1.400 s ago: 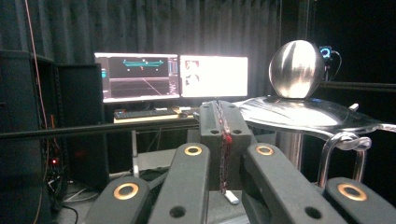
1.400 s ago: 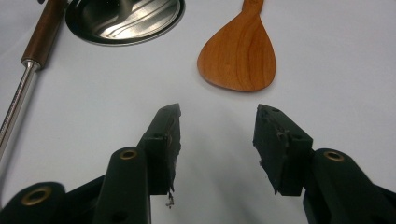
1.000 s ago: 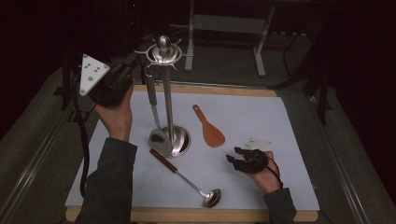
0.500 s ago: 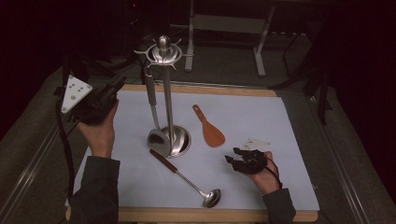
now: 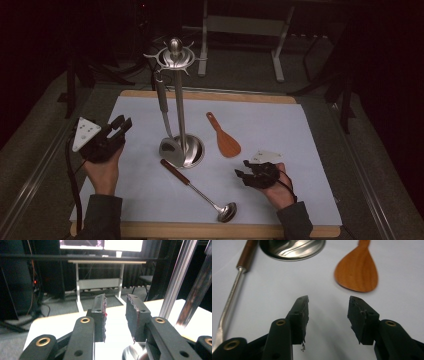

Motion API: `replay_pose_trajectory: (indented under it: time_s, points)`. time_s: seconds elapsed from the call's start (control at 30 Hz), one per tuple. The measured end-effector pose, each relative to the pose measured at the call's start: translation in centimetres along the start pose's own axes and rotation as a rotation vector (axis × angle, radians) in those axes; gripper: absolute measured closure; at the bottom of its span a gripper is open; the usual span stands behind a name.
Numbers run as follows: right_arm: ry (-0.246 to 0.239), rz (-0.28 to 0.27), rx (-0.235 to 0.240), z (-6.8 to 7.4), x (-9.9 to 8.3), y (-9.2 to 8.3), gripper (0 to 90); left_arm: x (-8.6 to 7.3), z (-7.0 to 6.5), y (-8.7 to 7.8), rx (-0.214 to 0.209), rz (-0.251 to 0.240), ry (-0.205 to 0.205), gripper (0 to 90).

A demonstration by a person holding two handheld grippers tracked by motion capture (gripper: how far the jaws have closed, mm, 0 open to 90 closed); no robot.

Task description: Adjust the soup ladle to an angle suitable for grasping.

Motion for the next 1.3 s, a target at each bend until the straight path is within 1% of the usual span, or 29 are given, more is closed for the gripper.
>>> replay_pose_trajectory:
  time_s: [0.07,0.13,0.2,0.3,0.37,0.43,0.53,0.6,0.7,0.77,0.83,0.9,0.93,0.97,1.0,1.07,1.1,1.13,1.17,1.27,1.3]
  points:
    - [-0.017,0.004,0.010,0.6,0.1,0.1,51.0,-1.4,0.2,-0.2,0.007,0.010,-0.020,67.2]
    - [-0.034,0.004,0.024,1.4,0.4,0.3,51.1,-2.8,0.5,-0.4,0.023,0.013,-0.040,65.3]
    - [-0.048,0.003,0.049,2.3,0.7,0.6,51.3,-4.1,0.6,-0.4,0.034,0.020,-0.056,63.7]
    - [-0.079,0.007,0.077,3.8,1.0,1.1,51.9,-5.9,0.6,-0.3,0.043,0.046,-0.065,62.2]
    - [-0.099,0.012,0.102,4.9,1.2,1.4,52.9,-6.7,0.6,-0.3,0.045,0.062,-0.064,61.6]
    - [-0.131,0.019,0.120,6.0,1.4,1.8,54.0,-7.4,0.6,-0.4,0.048,0.066,-0.064,60.9]
    - [-0.161,0.023,0.141,7.1,1.8,2.0,56.5,-8.4,0.6,-0.6,0.054,0.077,-0.058,60.0]
    - [-0.175,0.023,0.152,7.6,2.1,2.1,58.9,-9.2,0.8,-0.6,0.060,0.089,-0.062,59.7]
    - [-0.210,0.028,0.172,8.5,2.5,2.1,60.6,-10.3,1.0,-0.7,0.075,0.110,-0.073,58.9]
    - [-0.239,0.029,0.186,9.1,2.8,2.2,60.9,-10.6,1.3,-0.7,0.083,0.112,-0.083,58.9]
    - [-0.268,0.039,0.206,9.8,3.0,2.5,59.1,-10.7,1.4,-0.7,0.089,0.109,-0.089,58.7]
    - [-0.275,0.046,0.215,10.0,3.0,2.6,58.4,-10.8,1.4,-0.8,0.091,0.109,-0.092,58.6]
    - [-0.297,0.067,0.228,10.6,3.1,3.0,57.6,-10.9,1.4,-0.7,0.091,0.109,-0.093,58.5]
    - [-0.303,0.075,0.239,10.9,3.2,3.2,57.4,-10.9,1.4,-0.7,0.092,0.113,-0.093,58.5]
    - [-0.316,0.081,0.245,11.2,3.2,3.3,57.4,-11.0,1.4,-0.7,0.091,0.115,-0.090,58.5]
    - [-0.322,0.085,0.250,11.4,3.2,3.4,57.4,-11.0,1.4,-0.6,0.091,0.117,-0.089,58.5]
    - [-0.333,0.093,0.258,11.6,3.2,3.5,57.4,-11.0,1.3,-0.6,0.088,0.120,-0.087,58.5]
    - [-0.352,0.115,0.259,11.9,3.1,3.9,57.9,-11.1,1.3,-0.6,0.087,0.122,-0.086,58.6]
    - [-0.356,0.130,0.253,12.0,3.0,4.1,58.6,-11.1,1.3,-0.5,0.086,0.123,-0.086,58.5]
    - [-0.374,0.152,0.240,11.9,2.9,4.5,61.8,-11.1,1.3,-0.5,0.083,0.123,-0.088,58.8]
    - [-0.384,0.165,0.227,11.8,2.8,4.7,62.6,-11.1,1.3,-0.5,0.081,0.123,-0.090,58.9]
Point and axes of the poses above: each handheld gripper's, and its own axes: y roughly forward along the jaws, x roughly out of its top, z roughly to its left, the point moved 6 cm from there along y, roughly forward along the jaws, and after that the axes turned 7 degrees about -x, right-handed, at the moved point
